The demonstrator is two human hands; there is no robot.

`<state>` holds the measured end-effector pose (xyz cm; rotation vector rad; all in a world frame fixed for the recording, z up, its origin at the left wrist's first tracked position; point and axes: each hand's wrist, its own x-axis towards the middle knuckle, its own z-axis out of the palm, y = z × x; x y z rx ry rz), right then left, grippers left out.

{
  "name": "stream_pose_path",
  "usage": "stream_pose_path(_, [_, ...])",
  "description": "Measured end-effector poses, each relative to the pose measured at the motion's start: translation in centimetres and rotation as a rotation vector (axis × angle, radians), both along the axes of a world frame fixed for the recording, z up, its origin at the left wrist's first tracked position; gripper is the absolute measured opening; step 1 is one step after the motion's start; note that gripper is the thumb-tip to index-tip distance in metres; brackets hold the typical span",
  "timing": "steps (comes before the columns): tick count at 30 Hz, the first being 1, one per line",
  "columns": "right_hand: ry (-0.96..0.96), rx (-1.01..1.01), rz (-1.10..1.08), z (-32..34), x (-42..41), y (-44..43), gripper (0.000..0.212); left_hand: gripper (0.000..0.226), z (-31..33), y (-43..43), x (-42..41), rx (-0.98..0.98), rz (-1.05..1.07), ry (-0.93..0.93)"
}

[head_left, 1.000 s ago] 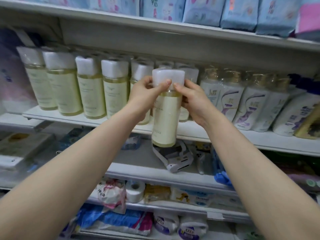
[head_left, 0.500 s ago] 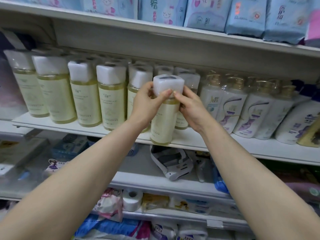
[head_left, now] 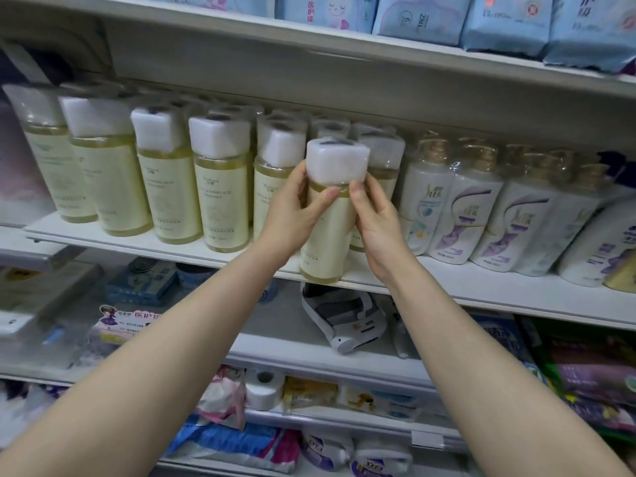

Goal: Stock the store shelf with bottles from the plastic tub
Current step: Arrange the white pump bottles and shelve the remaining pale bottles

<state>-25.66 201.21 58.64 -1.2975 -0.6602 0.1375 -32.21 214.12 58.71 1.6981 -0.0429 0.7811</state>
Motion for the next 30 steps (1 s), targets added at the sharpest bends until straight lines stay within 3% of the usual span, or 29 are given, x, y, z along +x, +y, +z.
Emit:
stream_pose_path(5, [-0.045, -0.162, -0.101, -3.8, -0.9, -1.0, 0.062, 0.06, -4.1, 0.4, -1.2, 0.09, -0.043, 0.12])
stream_pose_path(10, [-0.062, -0.278, -0.285, -6.5, -1.7, -1.1, 0.054, 0.069, -6.7, 1.0, -2.0, 0.072, -0.066, 0.219])
stream_pose_path(16, [-0.109, -0.288, -0.263, -6.0, -0.5, -1.9, 0.041, 0.066, -6.7, 1.3, -2.6, 0.005, -0.036, 0.226])
stream_pose_path(23, [-0.108, -0.34, -0.152, -5.6, -0.8, -1.4, 0.062, 0.059, -7.2, 1.5, -3.5, 0.023, 0.041, 0.175])
stream_pose_path(30, [-0.118, -0.333, -0.206, -5.7, -0.6, -0.2, 0.065, 0.068, -7.9, 1.4, -3.2, 0.13, 0.074, 0.189])
